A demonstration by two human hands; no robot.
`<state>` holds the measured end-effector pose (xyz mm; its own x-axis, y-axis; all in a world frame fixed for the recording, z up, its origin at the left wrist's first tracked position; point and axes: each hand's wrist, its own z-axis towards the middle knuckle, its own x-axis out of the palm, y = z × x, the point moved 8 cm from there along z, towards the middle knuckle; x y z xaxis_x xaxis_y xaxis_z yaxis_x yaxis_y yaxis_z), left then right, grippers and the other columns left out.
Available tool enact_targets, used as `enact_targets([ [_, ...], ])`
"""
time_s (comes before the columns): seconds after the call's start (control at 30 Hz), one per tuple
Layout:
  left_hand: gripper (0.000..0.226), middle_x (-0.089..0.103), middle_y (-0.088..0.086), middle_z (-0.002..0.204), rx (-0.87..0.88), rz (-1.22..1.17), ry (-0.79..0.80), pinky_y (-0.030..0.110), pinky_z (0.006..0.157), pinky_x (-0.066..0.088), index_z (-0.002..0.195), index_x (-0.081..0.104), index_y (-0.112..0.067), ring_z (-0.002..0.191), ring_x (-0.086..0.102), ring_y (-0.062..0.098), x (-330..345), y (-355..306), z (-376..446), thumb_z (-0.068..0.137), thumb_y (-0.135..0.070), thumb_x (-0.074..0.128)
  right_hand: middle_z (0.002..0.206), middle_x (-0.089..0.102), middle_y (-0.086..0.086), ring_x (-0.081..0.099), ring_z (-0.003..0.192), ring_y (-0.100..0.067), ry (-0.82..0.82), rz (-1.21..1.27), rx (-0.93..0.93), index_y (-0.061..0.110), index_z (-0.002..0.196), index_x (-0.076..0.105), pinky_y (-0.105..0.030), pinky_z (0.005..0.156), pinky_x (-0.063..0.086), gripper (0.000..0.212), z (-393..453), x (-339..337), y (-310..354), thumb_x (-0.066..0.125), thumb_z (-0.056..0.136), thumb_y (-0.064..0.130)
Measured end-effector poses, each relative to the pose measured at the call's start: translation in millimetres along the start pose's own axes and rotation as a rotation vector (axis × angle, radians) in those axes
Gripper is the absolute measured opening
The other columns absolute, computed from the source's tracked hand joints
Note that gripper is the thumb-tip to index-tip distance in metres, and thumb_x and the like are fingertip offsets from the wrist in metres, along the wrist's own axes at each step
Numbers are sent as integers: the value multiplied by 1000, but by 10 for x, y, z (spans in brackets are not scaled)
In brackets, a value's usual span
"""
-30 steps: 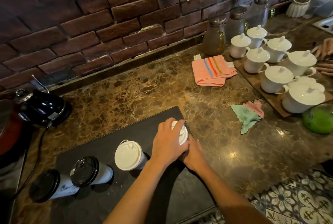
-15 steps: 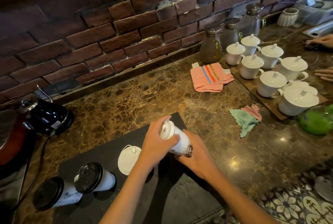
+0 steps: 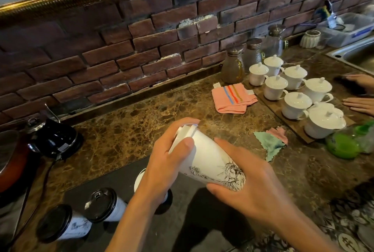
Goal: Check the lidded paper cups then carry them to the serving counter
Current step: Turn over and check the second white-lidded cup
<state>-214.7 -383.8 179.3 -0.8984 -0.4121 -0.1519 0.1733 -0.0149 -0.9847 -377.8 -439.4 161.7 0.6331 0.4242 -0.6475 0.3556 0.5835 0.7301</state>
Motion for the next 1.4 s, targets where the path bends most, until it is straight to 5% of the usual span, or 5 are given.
enact_targets([
  [0.33,49,66,14,116,3,-40,24,67,85,50,121,67,-31,104,64,42,16,-153,-62,76,-50,60,102,76,-3,70,72,-28,338,852,423,38,122,63,-33,53,59,62,-85,111,68,80,64,48],
  [0.6,42,74,6,106,-72,-122,72,46,78,57,124,64,-32,97,73,29,79,-154,-54,85,-46,58,134,46,21,56,113,-7,111,-320,-61,53,148,-2,-36,83,57,96,-94,-220,434,44,68,79],
  [1.0,59,65,1,118,20,-36,147,55,83,56,128,59,-35,105,67,24,139,-260,-28,71,-52,62,106,73,13,74,97,-18,274,705,428,49,121,57,-52,81,61,73,-94,-133,101,87,55,46],
  [1.13,54,63,3,124,-22,-188,52,59,82,58,129,58,-41,106,69,31,101,-270,-9,76,-46,67,114,58,26,61,101,6,-79,379,240,57,115,51,-21,63,58,50,-58,-421,174,73,70,64],
  [1.4,52,65,5,119,11,-310,54,68,84,55,126,55,-38,110,67,33,370,-346,-57,76,-52,61,89,69,-9,67,86,-21,-825,229,-187,-1,91,69,-43,68,50,35,-215,-842,381,38,93,15],
])
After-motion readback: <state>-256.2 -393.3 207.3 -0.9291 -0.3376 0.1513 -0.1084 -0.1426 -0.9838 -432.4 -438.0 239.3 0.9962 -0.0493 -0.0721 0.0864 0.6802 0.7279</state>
